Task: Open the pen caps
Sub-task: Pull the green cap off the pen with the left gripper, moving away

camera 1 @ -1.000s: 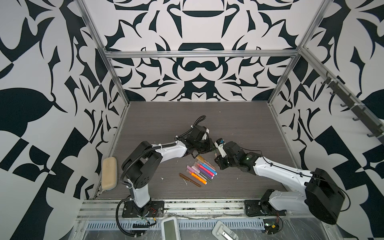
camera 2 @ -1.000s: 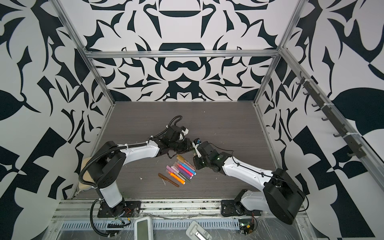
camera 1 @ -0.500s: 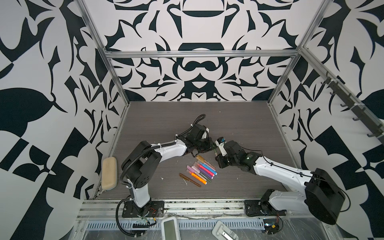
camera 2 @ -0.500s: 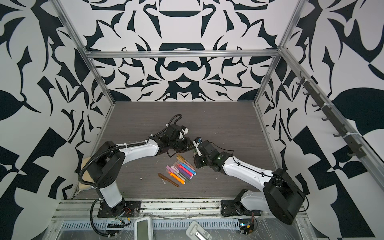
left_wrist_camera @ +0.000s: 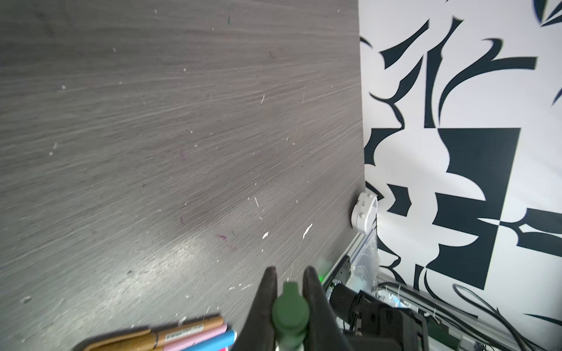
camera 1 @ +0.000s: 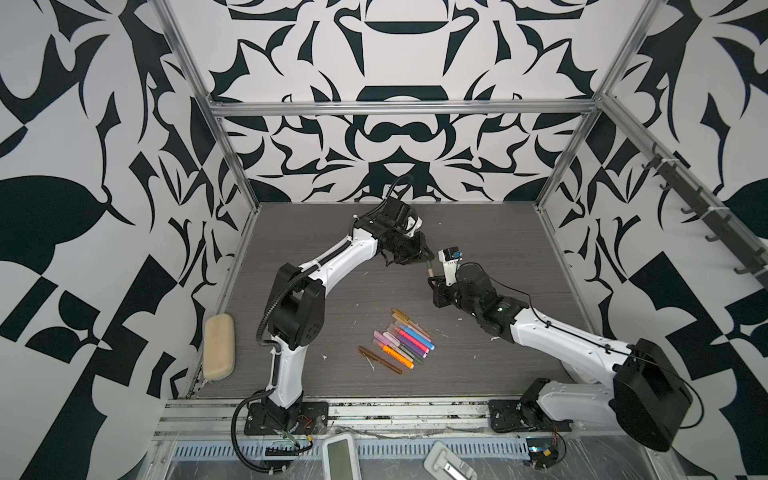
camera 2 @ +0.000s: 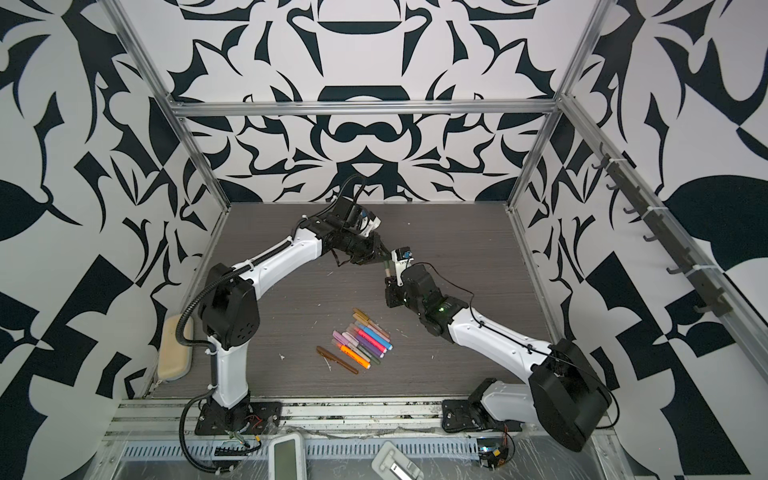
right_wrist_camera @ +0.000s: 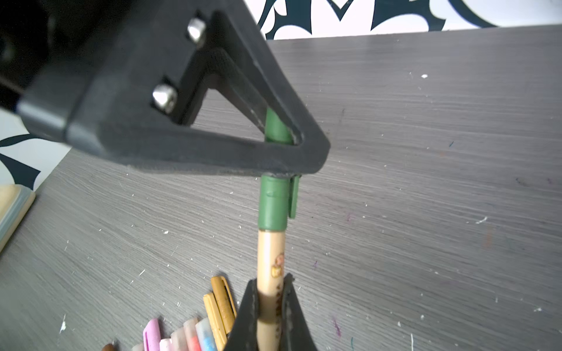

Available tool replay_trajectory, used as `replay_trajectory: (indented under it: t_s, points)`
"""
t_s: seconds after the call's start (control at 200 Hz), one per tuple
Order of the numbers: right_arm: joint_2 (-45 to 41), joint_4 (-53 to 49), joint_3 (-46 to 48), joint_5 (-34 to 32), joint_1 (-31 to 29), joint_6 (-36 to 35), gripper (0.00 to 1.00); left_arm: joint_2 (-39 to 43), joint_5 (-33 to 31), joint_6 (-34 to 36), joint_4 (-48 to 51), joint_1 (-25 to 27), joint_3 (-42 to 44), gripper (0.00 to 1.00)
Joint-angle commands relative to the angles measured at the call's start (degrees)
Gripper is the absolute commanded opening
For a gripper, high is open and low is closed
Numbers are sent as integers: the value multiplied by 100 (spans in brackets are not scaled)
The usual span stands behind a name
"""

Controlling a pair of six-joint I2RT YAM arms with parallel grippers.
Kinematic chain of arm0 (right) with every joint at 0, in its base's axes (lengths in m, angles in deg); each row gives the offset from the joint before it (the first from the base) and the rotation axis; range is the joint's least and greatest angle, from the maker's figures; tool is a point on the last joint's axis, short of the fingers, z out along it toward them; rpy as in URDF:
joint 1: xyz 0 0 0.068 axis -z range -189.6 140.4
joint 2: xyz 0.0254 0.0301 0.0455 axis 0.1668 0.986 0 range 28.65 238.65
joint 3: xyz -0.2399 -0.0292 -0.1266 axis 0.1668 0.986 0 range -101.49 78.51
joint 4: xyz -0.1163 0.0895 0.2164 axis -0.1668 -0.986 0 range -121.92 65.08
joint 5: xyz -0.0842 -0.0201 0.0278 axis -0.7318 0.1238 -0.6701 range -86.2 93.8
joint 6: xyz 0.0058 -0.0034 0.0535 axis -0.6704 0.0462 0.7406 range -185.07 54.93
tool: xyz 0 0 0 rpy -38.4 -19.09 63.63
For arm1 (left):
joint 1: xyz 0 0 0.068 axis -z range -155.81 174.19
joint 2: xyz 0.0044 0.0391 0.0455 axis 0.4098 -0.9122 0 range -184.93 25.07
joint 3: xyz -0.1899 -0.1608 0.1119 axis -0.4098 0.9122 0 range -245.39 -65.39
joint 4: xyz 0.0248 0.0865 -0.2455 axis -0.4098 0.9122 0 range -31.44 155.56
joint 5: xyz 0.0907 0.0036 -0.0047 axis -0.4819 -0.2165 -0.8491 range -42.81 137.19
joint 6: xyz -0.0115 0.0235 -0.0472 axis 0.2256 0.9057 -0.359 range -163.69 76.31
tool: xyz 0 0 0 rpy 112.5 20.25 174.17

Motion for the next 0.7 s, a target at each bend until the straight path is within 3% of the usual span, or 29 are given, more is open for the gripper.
replay_trajectory:
  t_s: [0.0,0.36,0.695]
  points:
    - [-168,-1528,306,667,-260,-178,0,-73,-1763,596,-458,-853,-211,0]
    - [-67,-1510,261,795,-249,-232,0,127,-1652,-154,-1387,-1345,346,0]
    - [-115,-1462,301,1068,-247,-376,0,-320,-1739,-579,-1599,-1705,-419,0]
